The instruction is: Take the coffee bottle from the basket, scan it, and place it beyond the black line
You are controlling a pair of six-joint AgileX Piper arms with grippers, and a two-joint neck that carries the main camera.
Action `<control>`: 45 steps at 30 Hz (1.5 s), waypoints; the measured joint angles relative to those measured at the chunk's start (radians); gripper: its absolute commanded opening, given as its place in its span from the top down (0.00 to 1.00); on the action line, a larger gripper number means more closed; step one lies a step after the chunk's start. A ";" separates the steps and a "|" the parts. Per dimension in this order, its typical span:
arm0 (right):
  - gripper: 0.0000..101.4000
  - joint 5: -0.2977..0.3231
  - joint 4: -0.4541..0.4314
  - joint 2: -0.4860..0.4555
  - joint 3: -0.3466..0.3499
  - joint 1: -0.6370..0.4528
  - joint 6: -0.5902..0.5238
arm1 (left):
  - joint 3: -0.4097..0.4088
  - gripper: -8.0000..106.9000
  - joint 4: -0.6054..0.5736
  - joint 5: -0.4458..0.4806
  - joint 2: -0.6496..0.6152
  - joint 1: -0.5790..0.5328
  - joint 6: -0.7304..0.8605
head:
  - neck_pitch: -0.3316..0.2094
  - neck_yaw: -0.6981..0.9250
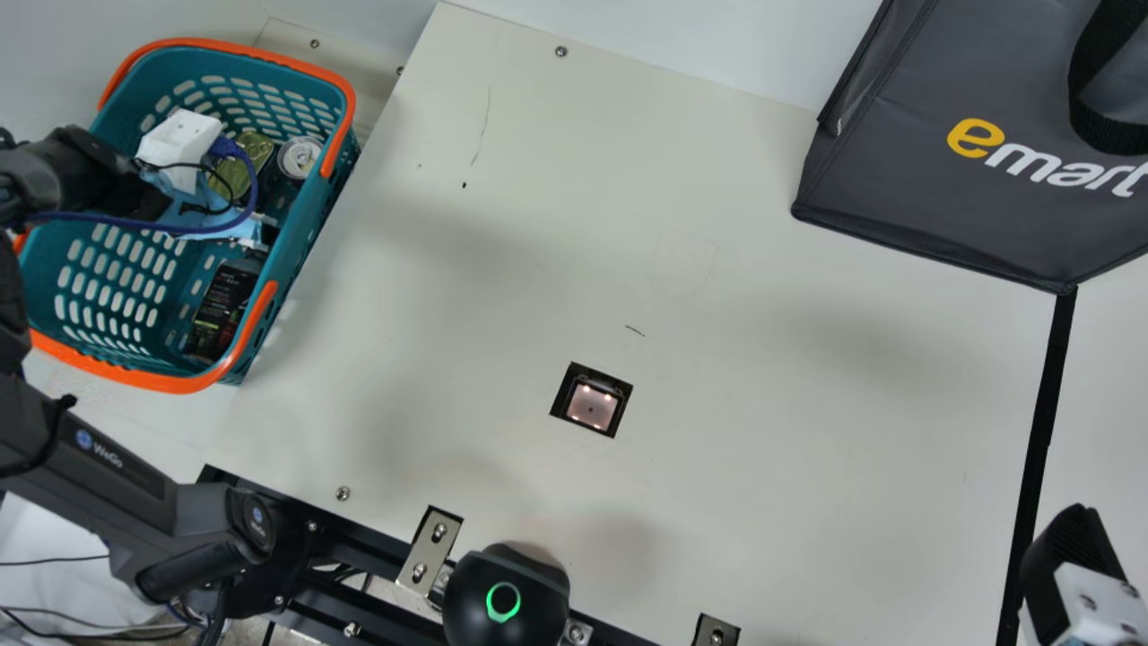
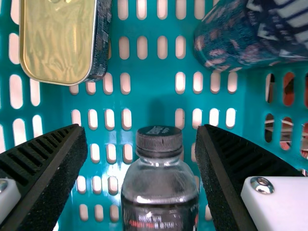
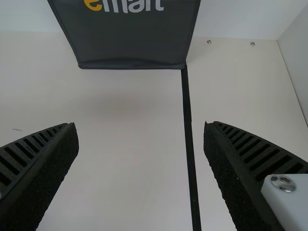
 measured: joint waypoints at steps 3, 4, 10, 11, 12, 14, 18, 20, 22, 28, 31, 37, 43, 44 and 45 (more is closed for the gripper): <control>0.10 0.000 0.000 0.000 0.000 0.000 0.000 | -0.004 0.15 0.000 -0.016 0.019 -0.002 -0.008 | 0.000 0.000; 0.10 0.000 0.000 0.000 0.000 0.000 0.000 | -0.004 0.15 0.003 -0.023 0.027 -0.002 -0.011 | 0.000 0.000; 0.10 0.000 0.000 0.000 0.000 0.000 0.000 | -0.004 0.15 0.003 -0.053 0.060 -0.004 -0.021 | 0.000 0.000; 0.10 0.000 0.000 0.000 0.000 0.000 0.000 | -0.004 0.15 0.003 -0.058 0.065 -0.006 -0.024 | 0.000 0.000; 0.10 0.000 0.000 0.000 0.000 0.000 0.000 | -0.004 0.15 0.003 -0.063 0.067 -0.006 -0.024 | 0.000 0.000; 0.10 0.000 0.000 0.000 0.000 0.000 0.000 | -0.002 0.15 0.003 -0.070 0.075 -0.008 -0.026 | 0.000 0.000; 0.10 0.000 0.000 0.000 0.000 0.000 0.000 | 0.004 0.15 0.005 -0.088 0.086 -0.010 -0.032 | 0.000 0.000; 0.10 0.000 0.000 0.000 0.000 0.000 0.000 | 0.008 0.15 0.005 -0.098 0.091 -0.012 -0.038 | 0.000 0.000; 0.10 0.000 0.000 0.000 0.000 0.000 0.000 | 0.010 0.15 0.005 -0.106 0.093 -0.013 -0.040 | 0.000 0.000; 0.10 0.001 0.000 0.000 0.000 0.000 0.000 | 0.025 0.15 0.007 -0.123 0.097 -0.021 -0.051 | 0.000 0.000; 0.10 0.001 0.000 0.000 0.000 0.000 0.000 | 0.031 0.15 0.007 -0.130 0.097 -0.023 -0.058 | 0.000 0.000; 0.10 0.001 0.000 0.000 0.000 0.000 0.000 | 0.043 0.15 0.023 -0.138 0.097 -0.030 -0.083 | 0.000 0.000; 0.10 0.001 0.000 0.000 0.000 0.000 0.000 | 0.052 0.15 0.036 -0.146 0.094 -0.035 -0.117 | 0.000 0.000; 0.10 0.001 0.000 0.000 0.000 0.000 0.000 | 0.054 0.15 0.040 -0.146 0.094 -0.037 -0.119 | 0.000 0.000; 0.10 0.001 0.000 0.000 0.000 0.000 0.000 | 0.056 0.20 0.043 -0.146 0.091 -0.038 -0.125 | 0.000 0.000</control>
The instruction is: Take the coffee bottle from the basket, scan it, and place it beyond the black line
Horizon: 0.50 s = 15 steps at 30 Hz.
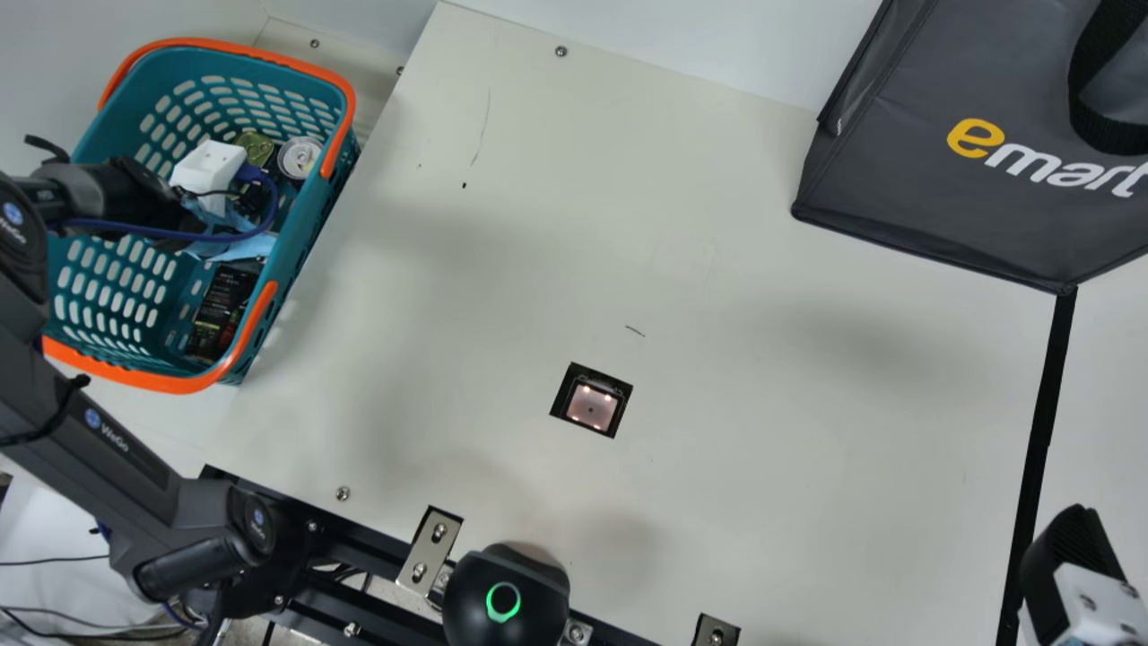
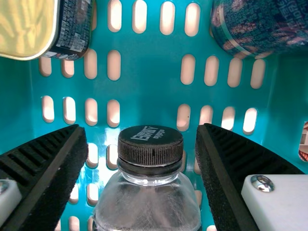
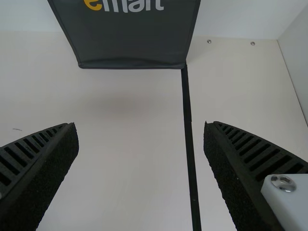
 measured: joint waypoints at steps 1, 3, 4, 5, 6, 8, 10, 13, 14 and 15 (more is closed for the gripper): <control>0.10 0.000 0.000 0.000 0.000 0.000 0.000 | 0.001 0.26 0.000 0.000 -0.001 -0.001 -0.002 | 0.000 0.000; 0.10 0.000 0.000 0.000 0.000 0.000 0.000 | 0.006 0.38 0.004 0.000 -0.004 -0.002 -0.011 | 0.000 0.000; 0.10 0.000 0.000 0.000 0.000 0.000 0.000 | 0.009 0.44 0.006 0.000 -0.006 -0.004 -0.013 | 0.000 0.000; 0.10 0.000 0.000 0.000 0.000 0.000 0.000 | 0.009 0.50 0.006 0.000 -0.009 -0.004 -0.015 | 0.000 0.000; 0.10 0.000 0.000 0.000 0.000 0.000 0.000 | 0.013 0.55 0.006 0.000 -0.009 -0.006 -0.019 | 0.000 0.000; 0.10 0.000 0.000 0.000 0.000 0.000 0.000 | 0.017 0.67 0.006 0.002 -0.013 -0.006 -0.021 | 0.000 0.000; 0.10 0.000 0.000 0.000 0.000 0.000 0.000 | 0.021 0.79 0.006 0.005 -0.016 -0.006 -0.023 | 0.000 0.000; 0.10 0.000 0.000 0.000 0.000 0.000 0.000 | 0.027 0.84 0.006 0.007 -0.022 -0.007 -0.023 | 0.000 0.000; 0.10 0.000 0.000 0.000 0.000 0.000 0.000 | 0.027 0.84 0.006 0.007 -0.022 -0.007 -0.020 | 0.000 0.000; 0.10 0.000 0.000 0.000 0.000 0.000 0.000 | 0.029 0.84 0.003 0.007 -0.024 -0.007 -0.020 | 0.000 0.000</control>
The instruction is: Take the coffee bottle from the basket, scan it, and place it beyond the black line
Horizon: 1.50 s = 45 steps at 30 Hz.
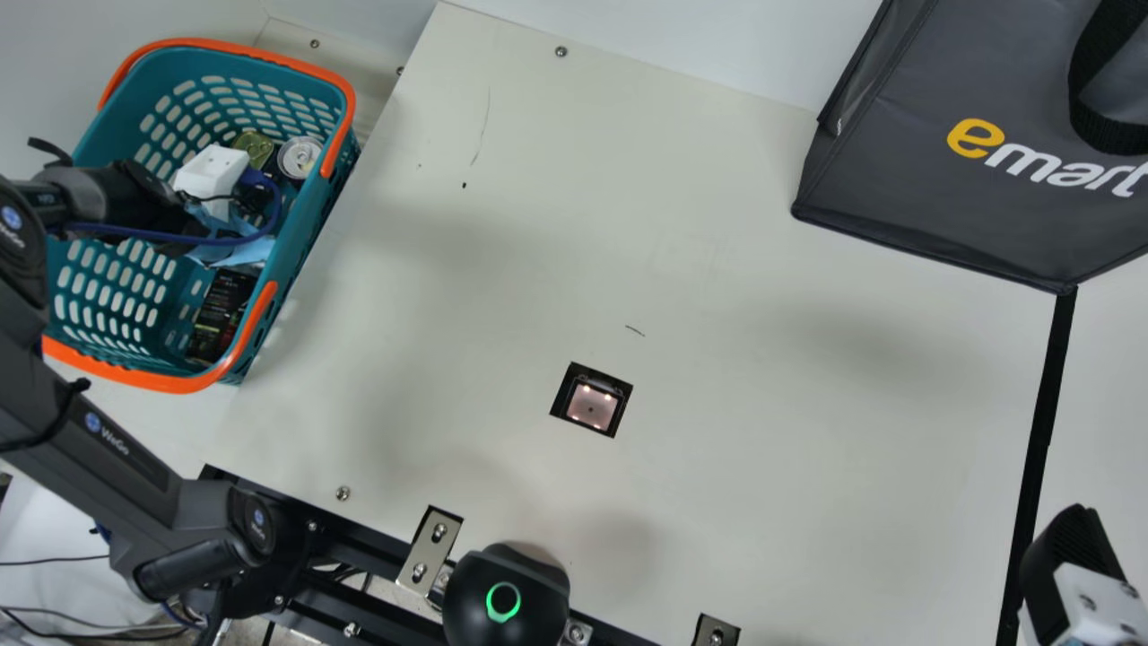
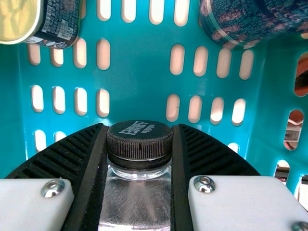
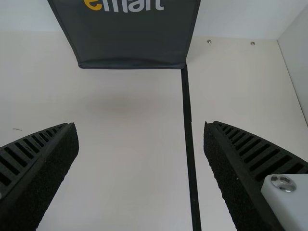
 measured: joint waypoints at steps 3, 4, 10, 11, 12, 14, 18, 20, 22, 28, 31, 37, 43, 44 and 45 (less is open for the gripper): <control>0.10 0.000 0.000 0.000 0.000 0.000 0.000 | 0.000 0.84 -0.006 0.005 -0.009 0.005 0.006 | 0.000 0.000; 0.10 0.000 0.000 0.000 0.000 0.000 0.000 | 0.000 0.84 -0.009 0.007 -0.012 0.005 0.011 | 0.000 0.000; 0.10 0.000 0.000 0.000 0.000 0.000 0.000 | -0.016 0.84 -0.027 0.026 -0.036 0.018 0.034 | 0.000 0.000; 0.10 0.000 0.000 0.000 0.000 0.000 0.000 | -0.021 0.84 -0.032 0.028 -0.041 0.022 0.036 | 0.000 0.000; 0.10 0.000 0.000 0.000 0.000 0.000 0.000 | -0.024 0.84 -0.032 0.029 -0.043 0.022 0.042 | 0.000 0.000; 0.10 0.000 0.000 0.000 0.000 0.000 0.000 | -0.033 0.84 -0.038 0.040 -0.055 0.028 0.048 | 0.000 0.000; 0.10 0.000 0.000 0.000 0.000 0.000 0.000 | -0.050 0.84 -0.046 0.055 -0.075 0.037 0.053 | 0.000 0.000; 0.10 0.000 0.000 0.000 0.000 0.000 0.000 | -0.056 0.84 -0.050 0.065 -0.087 0.042 0.057 | 0.000 0.000; 0.10 0.000 0.000 0.000 0.000 0.000 0.000 | -0.062 0.84 -0.054 0.076 -0.095 0.046 0.060 | 0.000 0.000; 0.10 0.000 0.000 0.000 0.000 0.000 0.000 | -0.080 0.84 -0.066 0.108 -0.134 0.061 0.069 | 0.000 0.000; 0.10 0.000 0.000 0.000 0.000 0.000 0.000 | -0.089 0.84 -0.069 0.130 -0.153 0.068 0.069 | 0.000 0.000; 0.10 0.000 0.000 0.000 0.000 0.000 0.000 | -0.106 0.84 -0.075 0.167 -0.190 0.080 0.078 | 0.000 0.000; 0.10 0.000 0.000 0.000 0.000 0.000 0.000 | -0.110 0.84 -0.083 0.209 -0.233 0.095 0.094 | 0.000 0.000; 0.10 0.000 0.000 0.000 0.000 0.000 0.000 | -0.110 0.84 -0.088 0.215 -0.243 0.099 0.099 | 0.000 0.000; 0.10 0.000 0.000 0.000 0.000 0.000 0.000 | -0.110 0.84 -0.091 0.225 -0.252 0.102 0.104 | 0.000 0.000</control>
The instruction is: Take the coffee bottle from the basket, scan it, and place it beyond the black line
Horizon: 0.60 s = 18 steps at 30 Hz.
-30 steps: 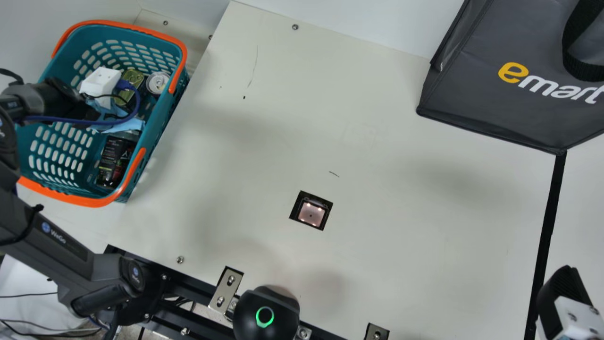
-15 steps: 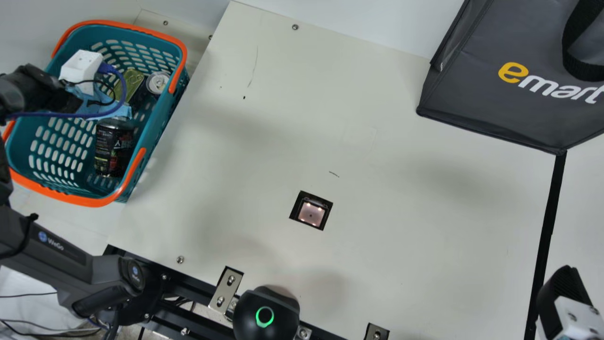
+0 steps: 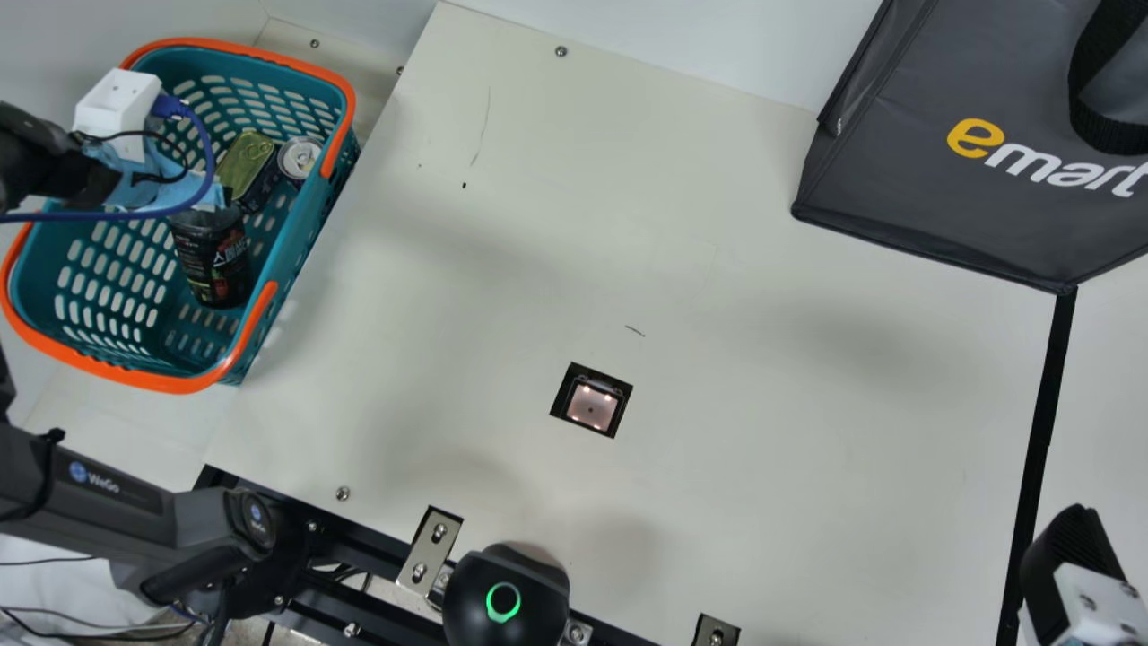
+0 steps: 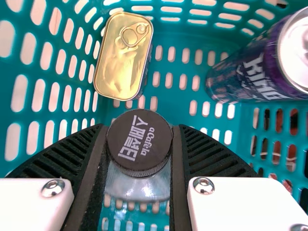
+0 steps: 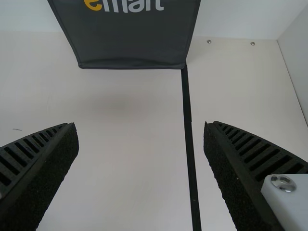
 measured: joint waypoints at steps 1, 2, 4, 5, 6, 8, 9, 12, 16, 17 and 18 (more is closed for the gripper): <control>0.10 0.000 0.000 0.000 0.000 0.000 0.000 | 0.000 0.84 -0.004 0.006 -0.005 0.004 0.005 | 0.000 0.000; 0.10 0.000 0.000 0.000 0.000 0.000 0.000 | 0.002 0.84 -0.007 0.013 -0.014 0.006 0.014 | 0.000 0.000; 0.10 0.000 0.000 0.000 0.000 0.000 0.000 | 0.002 0.84 -0.014 0.027 -0.030 0.013 0.030 | 0.000 0.000; 0.10 0.002 0.000 0.000 0.000 0.000 0.000 | 0.002 0.84 -0.019 0.035 -0.037 0.019 0.043 | -0.002 0.000; 0.10 0.003 0.000 0.000 0.000 0.000 0.000 | 0.002 0.84 -0.025 0.043 -0.044 0.023 0.052 | 0.000 0.000; 0.10 0.003 0.000 0.000 0.000 0.000 0.000 | 0.002 0.84 -0.033 0.058 -0.057 0.032 0.070 | 0.000 0.000; 0.10 0.003 0.000 0.000 0.000 0.000 0.000 | 0.000 0.84 -0.037 0.065 -0.063 0.036 0.078 | 0.000 0.000; 0.10 0.003 0.000 0.000 0.000 0.000 0.000 | -0.004 0.84 -0.048 0.087 -0.081 0.050 0.103 | 0.000 0.000; 0.10 0.003 0.000 0.000 0.000 0.000 0.000 | -0.013 0.84 -0.064 0.115 -0.106 0.066 0.137 | 0.000 0.000; 0.10 0.003 0.000 0.000 0.000 0.000 0.000 | -0.015 0.84 -0.064 0.126 -0.109 0.070 0.142 | 0.000 0.000; 0.10 0.003 0.000 0.000 0.000 0.000 0.000 | -0.019 0.84 -0.071 0.135 -0.114 0.074 0.153 | 0.000 0.000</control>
